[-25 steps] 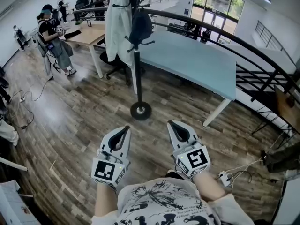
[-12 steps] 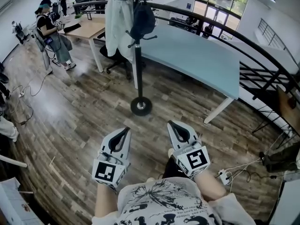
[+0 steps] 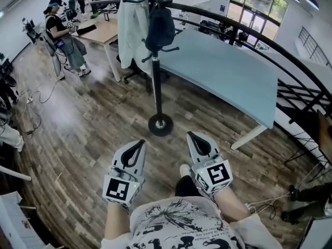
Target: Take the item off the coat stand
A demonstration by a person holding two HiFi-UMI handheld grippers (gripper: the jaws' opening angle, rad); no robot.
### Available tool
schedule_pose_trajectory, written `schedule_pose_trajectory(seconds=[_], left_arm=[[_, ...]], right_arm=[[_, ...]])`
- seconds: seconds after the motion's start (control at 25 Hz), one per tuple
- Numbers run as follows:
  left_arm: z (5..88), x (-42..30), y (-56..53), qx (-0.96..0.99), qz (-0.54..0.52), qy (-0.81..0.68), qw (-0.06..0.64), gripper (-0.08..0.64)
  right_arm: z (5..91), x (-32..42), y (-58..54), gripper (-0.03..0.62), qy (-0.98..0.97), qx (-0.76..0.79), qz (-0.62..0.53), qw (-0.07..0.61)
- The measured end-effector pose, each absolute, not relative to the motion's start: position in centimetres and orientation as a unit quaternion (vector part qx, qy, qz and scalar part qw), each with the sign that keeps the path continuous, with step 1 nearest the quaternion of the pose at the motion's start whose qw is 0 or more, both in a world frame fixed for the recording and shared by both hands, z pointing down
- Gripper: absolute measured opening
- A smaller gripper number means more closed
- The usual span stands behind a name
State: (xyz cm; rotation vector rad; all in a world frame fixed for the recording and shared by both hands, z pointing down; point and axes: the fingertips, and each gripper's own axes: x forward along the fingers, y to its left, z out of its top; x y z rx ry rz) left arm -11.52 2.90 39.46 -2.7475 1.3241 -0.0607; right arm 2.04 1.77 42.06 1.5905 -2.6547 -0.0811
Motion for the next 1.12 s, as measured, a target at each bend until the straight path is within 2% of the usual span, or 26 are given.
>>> schedule_pose_trajectory(seconds=[0.68,1.12], left_arm=[[37.3,-2.8,-15.1,-0.844,-0.022,0.532,0.064,0.005],[36.3,-4.7,-23.8,-0.833,-0.011,0.550,0.058,0.005]], right_arm=[[38.4,10.3,-19.7,-0.006,-0.906,0.421,-0.049,-0.005],[38.1,8.3,-29.1,-0.006,-0.908,0.415,-0.059,0.003]])
